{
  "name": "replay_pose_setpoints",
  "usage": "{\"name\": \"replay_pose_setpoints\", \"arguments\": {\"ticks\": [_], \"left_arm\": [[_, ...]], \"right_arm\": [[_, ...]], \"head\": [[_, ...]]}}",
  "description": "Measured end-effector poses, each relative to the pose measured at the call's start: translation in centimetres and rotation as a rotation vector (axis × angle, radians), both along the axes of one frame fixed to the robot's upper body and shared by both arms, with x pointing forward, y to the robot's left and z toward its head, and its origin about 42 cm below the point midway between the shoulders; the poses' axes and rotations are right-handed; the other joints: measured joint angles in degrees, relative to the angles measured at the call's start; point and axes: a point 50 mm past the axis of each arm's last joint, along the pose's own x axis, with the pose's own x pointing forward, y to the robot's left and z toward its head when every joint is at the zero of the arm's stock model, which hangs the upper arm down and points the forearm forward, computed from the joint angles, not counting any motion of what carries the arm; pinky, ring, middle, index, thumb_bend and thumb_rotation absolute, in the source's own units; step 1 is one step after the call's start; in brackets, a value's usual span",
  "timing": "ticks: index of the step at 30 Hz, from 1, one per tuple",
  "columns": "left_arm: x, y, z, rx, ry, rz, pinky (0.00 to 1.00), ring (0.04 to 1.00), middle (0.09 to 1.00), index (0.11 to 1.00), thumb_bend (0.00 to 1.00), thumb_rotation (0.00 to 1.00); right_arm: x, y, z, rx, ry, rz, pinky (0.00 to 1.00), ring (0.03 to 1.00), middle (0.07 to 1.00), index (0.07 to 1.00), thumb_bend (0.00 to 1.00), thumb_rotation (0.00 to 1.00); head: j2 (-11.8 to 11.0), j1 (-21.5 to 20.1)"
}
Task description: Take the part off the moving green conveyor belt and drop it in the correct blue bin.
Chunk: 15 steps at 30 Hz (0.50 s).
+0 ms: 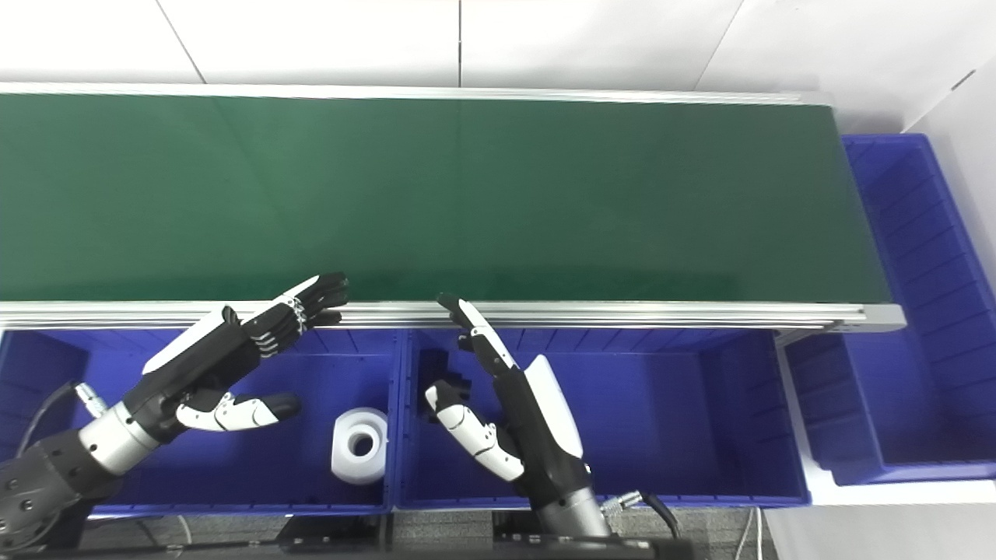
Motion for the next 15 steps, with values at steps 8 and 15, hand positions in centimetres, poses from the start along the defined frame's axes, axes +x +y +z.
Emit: {"name": "replay_pose_setpoints", "arguments": {"ticks": [8, 15], "left_arm": [[-0.04, 0.00, -0.02, 0.000, 0.001, 0.000, 0.93, 0.975, 1.000, 0.985, 0.41, 0.49], [-0.07, 0.00, -0.05, 0.000, 0.002, -0.002, 0.93, 0.976, 1.000, 0.986, 0.41, 0.48]], "right_arm": [[-0.02, 0.00, 0.00, 0.000, 0.000, -0.001, 0.86, 0.930, 0.953, 0.940, 0.41, 0.95], [-0.04, 0.00, -0.02, 0.000, 0.000, -0.006, 0.86, 0.933, 0.957, 0.942, 0.41, 0.95]], "head": [[0.00, 0.00], [-0.53, 0.18]]}}
